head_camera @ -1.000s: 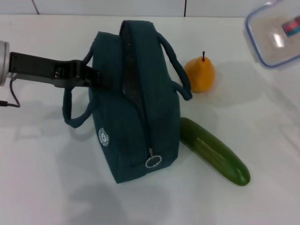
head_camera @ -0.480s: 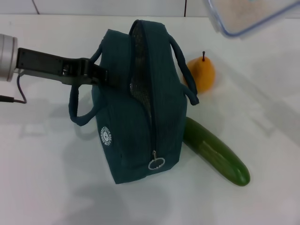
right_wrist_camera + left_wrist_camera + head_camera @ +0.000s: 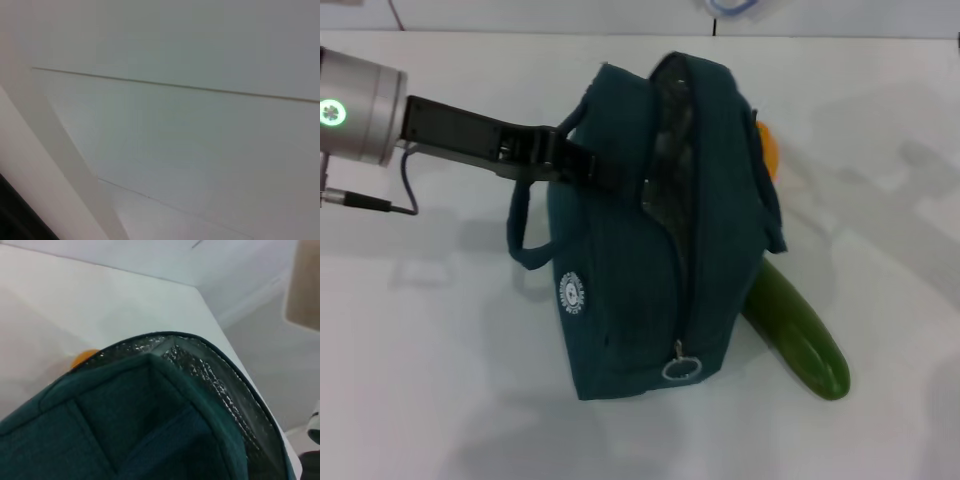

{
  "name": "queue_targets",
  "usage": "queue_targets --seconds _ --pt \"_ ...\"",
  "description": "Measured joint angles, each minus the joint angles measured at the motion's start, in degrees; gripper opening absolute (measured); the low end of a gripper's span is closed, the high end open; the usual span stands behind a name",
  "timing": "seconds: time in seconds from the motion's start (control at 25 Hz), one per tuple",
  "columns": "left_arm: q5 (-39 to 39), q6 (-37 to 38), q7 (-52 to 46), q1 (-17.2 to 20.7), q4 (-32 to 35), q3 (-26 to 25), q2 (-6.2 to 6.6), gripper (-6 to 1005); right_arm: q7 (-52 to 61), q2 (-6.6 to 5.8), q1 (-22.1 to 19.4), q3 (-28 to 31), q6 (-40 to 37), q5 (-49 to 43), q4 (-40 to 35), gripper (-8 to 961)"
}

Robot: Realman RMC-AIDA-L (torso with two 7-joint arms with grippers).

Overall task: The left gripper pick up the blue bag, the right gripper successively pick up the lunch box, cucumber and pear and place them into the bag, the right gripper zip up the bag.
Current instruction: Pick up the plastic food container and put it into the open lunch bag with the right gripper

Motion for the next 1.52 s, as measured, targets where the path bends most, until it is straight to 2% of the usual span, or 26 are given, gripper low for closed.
queue_targets --seconds 0.32,0.56,1.04,1.52 --pt "0.0 -0.5 0.3 -0.3 -0.1 0.1 -0.09 33 -2.4 0.0 1.9 -3.6 4.2 -0.8 1.9 104" --pt "0.1 -1.4 0.6 0.0 -0.3 -0.2 -0.07 33 -4.7 0.0 1.1 -7.9 8.8 -0.9 2.8 105" --pt "0.4 -2.9 0.7 0.2 -0.9 -0.3 0.29 33 -6.4 0.0 -0.1 -11.8 13.7 -2.4 2.8 107" --pt "0.5 -3.6 1.1 0.3 -1.5 -0.3 0.32 33 -8.0 0.0 3.1 -13.1 15.9 -7.9 2.3 109"
